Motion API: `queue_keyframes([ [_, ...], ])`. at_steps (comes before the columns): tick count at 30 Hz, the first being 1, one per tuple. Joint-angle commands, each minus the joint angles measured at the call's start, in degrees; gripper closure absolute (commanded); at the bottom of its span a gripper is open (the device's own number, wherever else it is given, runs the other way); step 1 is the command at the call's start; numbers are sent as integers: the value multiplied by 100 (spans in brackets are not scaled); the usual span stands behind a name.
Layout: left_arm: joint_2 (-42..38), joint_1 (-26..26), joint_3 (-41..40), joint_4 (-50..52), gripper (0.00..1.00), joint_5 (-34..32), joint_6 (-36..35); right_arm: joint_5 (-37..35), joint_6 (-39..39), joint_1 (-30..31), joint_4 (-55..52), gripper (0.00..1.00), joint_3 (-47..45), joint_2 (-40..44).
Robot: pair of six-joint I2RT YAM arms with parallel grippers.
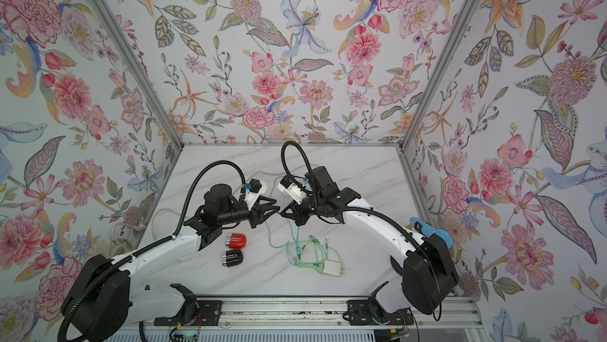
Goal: Charge the electric shaver
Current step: Pick up the charging cable from the center of the board.
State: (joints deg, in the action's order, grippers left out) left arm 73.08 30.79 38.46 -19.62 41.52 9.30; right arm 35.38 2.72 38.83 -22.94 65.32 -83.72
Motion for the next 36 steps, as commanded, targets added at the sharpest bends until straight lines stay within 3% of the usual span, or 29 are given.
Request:
queue_keyframes([
  [1, 15, 29, 48, -4, 54, 197, -114, 13, 187, -16, -53, 100, 135, -85],
  [7, 83, -53, 24, -75, 46, 416, -209, -9, 220, -85, -70, 100, 79, -12],
  [13, 93, -73, 50, 6, 62, 671, -271, -48, 273, -131, -97, 100, 77, 50],
  [21, 75, -73, 30, -25, 67, 788, -262, -35, 330, -135, -97, 100, 130, 31],
  [36, 163, -82, 74, 29, 89, 829, -212, -110, 416, -367, -97, 100, 253, 37],
])
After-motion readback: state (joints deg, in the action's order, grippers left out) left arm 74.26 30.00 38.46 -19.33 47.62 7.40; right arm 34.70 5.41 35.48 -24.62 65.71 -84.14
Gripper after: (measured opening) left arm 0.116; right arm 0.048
